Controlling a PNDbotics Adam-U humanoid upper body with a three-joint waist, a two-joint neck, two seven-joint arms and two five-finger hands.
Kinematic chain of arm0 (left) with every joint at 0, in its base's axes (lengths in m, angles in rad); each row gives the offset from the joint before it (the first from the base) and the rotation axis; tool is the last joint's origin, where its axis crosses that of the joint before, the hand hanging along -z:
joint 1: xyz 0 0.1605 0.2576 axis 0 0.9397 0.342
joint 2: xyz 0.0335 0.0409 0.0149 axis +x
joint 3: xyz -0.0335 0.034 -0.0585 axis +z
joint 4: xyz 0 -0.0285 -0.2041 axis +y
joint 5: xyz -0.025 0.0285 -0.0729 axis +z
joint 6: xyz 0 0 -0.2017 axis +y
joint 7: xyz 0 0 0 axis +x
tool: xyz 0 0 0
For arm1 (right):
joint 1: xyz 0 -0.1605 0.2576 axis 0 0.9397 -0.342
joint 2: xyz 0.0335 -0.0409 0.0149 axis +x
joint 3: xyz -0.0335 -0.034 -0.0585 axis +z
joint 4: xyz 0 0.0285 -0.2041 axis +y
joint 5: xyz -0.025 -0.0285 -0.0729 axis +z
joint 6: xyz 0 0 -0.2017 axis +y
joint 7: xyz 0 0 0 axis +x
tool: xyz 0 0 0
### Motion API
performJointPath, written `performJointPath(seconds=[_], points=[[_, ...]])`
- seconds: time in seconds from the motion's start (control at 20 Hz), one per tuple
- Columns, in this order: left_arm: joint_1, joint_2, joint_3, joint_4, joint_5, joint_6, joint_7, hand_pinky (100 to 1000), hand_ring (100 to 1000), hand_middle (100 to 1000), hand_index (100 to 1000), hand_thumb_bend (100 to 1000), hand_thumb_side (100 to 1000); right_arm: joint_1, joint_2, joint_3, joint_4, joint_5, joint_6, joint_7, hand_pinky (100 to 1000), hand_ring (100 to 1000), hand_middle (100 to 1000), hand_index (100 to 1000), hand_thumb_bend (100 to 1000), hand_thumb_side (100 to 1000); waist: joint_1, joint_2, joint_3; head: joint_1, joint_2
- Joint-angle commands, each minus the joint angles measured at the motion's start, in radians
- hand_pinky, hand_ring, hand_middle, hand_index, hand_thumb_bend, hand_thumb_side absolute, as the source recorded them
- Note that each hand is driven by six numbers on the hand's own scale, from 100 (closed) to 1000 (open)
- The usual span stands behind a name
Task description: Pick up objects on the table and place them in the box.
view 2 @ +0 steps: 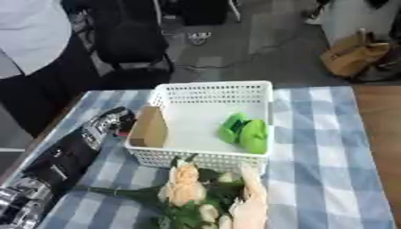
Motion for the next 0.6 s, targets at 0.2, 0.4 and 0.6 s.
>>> performJointPath(seconds=[0.2,0.4,0.6], points=[[-0.029,0.06,-0.02,-0.011,-0.124,0.023,-0.01,100,100,100,245,100,424,0.002,-0.039,-0.009,-0.015,-0.016,-0.01,-0.015,659,729,567,604,100,938,-0.006,-0.042,0.006,0.003,0.013],[-0.037,0.063,-0.007,-0.012,-0.204,0.035,-0.01,100,100,100,244,100,416,0.006,-0.043,-0.01,-0.015,-0.024,-0.01,-0.013,659,729,567,603,100,936,-0.003,-0.047,0.007,0.003,0.02],[-0.048,0.071,0.005,-0.018,-0.226,0.039,-0.022,100,100,100,244,100,414,0.01,-0.048,-0.011,-0.015,-0.03,-0.01,-0.012,659,729,567,602,100,936,-0.001,-0.054,0.016,0.002,0.025]])
